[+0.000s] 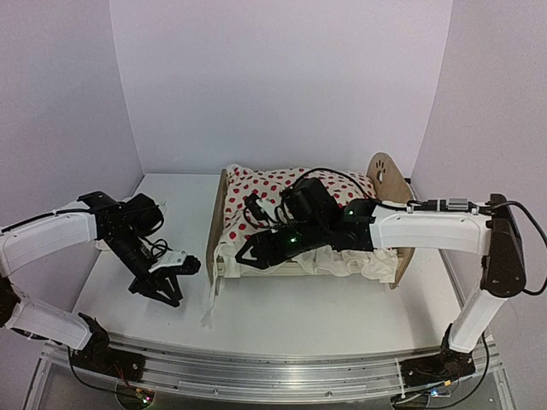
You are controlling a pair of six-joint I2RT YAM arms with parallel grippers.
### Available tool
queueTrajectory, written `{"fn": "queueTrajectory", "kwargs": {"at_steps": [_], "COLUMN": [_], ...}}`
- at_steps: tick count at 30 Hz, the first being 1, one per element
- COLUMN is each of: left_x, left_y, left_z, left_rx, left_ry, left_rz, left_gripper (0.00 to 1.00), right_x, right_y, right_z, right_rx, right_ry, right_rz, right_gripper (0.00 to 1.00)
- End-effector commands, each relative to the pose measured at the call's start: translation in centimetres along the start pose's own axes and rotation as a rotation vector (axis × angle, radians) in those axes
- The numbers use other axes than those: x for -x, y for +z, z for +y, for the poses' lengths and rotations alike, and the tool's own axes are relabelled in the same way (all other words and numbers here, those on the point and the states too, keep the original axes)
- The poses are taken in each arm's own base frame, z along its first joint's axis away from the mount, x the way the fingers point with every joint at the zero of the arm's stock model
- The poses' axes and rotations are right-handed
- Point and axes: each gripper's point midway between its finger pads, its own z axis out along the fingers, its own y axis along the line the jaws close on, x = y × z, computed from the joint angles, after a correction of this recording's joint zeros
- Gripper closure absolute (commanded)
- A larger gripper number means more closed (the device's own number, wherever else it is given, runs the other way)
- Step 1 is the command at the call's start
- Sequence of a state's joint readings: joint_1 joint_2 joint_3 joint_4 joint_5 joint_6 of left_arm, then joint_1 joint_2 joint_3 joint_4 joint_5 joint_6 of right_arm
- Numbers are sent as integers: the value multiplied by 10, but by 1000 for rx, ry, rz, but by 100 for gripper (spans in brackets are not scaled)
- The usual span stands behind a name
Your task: Set up the pet bed
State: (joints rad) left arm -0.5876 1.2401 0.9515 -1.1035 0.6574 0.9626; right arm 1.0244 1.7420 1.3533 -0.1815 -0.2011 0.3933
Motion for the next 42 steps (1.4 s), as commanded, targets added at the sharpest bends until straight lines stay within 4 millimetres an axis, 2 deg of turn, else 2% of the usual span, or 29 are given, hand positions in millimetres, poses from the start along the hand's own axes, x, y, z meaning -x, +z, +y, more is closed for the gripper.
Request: {"fn": "queueTrajectory", "kwargs": {"at_steps": [1,2,4,6,9,13,15,18,20,25,28,30,36,42], "left_x": [-51,-47,-21,16,60,93,94,83,81,92,87,85,81,104], "left_y": [9,10,4,-8,-25,-40,-40,-30,-27,-24,-18,-15,-12,-30], "left_z": [-1,7,26,45,64,77,86,102,108,117,125,127,122,93], "left_rx": [18,53,138,208,268,318,341,367,372,376,391,382,346,262], "left_ry": [53,51,48,20,-55,-111,-154,-264,-306,-305,-326,-333,-343,-270], "left_rz": [183,169,80,-50,-203,-329,-333,-290,-279,-300,-271,-254,-212,-287], "left_gripper": [73,67,59,59,59,58,61,69,70,66,70,74,100,100], "right_x": [9,8,6,7,14,22,24,27,29,28,23,21,24,24], "right_y": [0,2,6,10,19,40,50,57,61,74,81,84,76,69], "right_z": [18,17,14,18,29,28,27,17,12,11,2,4,1,-25], "right_rx": [40,28,-5,-7,19,17,6,-36,-57,-46,-67,-61,-71,-132], "right_ry": [7,14,31,42,49,79,82,103,118,104,98,85,70,111], "right_rz": [-33,-40,-62,-104,-165,-192,-195,-215,-229,-228,-220,-214,-226,-237], "right_gripper": [47,48,53,62,68,77,80,85,86,81,80,81,82,82]}}
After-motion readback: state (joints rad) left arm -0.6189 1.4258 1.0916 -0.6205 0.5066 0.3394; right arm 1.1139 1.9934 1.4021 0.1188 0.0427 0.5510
